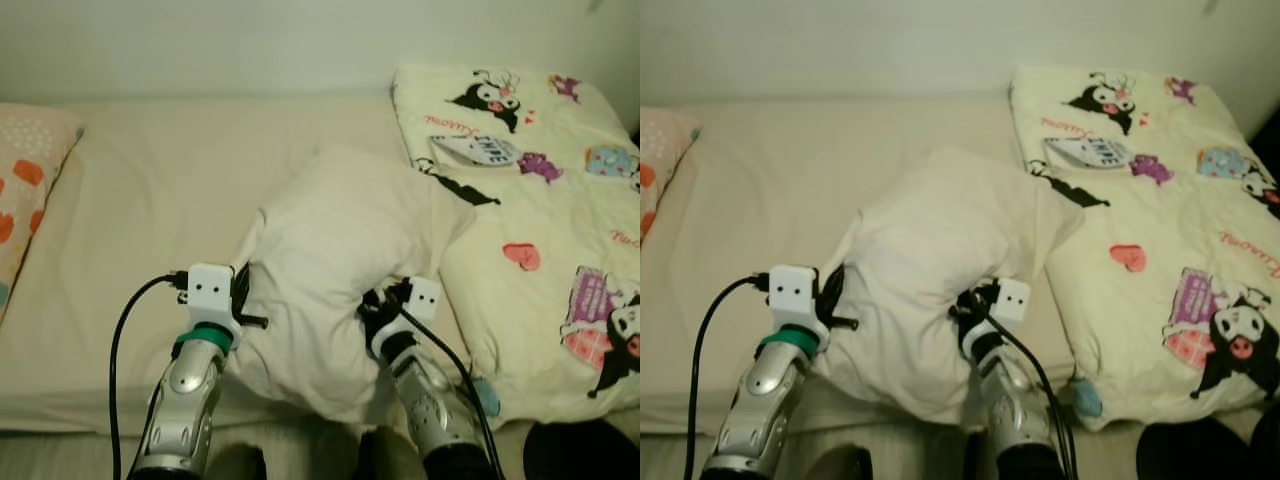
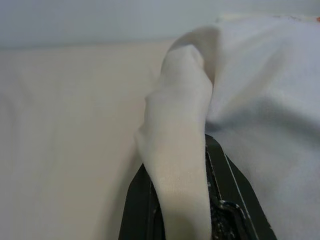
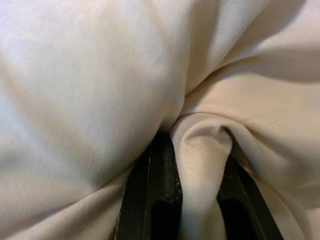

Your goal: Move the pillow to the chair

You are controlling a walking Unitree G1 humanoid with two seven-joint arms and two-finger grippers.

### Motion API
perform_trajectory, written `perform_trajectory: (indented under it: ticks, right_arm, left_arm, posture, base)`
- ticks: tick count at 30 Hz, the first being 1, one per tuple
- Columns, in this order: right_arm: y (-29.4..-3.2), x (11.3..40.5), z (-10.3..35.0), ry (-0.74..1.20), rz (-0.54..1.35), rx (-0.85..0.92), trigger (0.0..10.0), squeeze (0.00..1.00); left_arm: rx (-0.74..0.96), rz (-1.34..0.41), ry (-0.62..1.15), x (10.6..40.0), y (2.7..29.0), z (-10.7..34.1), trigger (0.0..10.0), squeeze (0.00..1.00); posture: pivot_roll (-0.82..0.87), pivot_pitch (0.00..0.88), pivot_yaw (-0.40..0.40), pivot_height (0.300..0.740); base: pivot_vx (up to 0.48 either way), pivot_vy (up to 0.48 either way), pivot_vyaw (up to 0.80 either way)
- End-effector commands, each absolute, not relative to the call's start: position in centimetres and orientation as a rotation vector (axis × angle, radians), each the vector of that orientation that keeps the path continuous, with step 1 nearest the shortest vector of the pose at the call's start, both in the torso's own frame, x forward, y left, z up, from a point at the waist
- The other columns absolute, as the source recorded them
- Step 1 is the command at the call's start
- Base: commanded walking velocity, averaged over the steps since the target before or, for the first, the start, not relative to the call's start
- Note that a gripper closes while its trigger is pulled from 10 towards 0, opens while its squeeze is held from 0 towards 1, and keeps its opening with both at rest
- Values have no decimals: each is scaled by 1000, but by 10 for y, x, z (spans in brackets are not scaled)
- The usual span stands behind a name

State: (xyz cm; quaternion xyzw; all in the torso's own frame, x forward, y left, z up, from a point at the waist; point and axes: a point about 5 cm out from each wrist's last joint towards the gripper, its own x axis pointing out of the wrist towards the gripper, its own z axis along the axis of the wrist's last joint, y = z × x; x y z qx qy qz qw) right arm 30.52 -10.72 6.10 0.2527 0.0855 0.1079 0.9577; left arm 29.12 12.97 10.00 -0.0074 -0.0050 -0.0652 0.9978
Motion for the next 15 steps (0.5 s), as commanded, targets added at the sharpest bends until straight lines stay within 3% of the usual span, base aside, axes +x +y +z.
perform_trajectory:
  ticks: [1,15]
  right_arm:
    - [-85,303,68,152,266,565,10000,0]
    - [-82,304,79,104,292,554,10000,0]
  left_arm:
    - [1,-138,-67,291,128,109,10000,0]
    - [5,-164,-107,294,120,118,10000,0]
  posture:
    - [82,38,60,720]
    - [70,31,55,740]
  base:
    - [0,0,0]
    - [0,0,0]
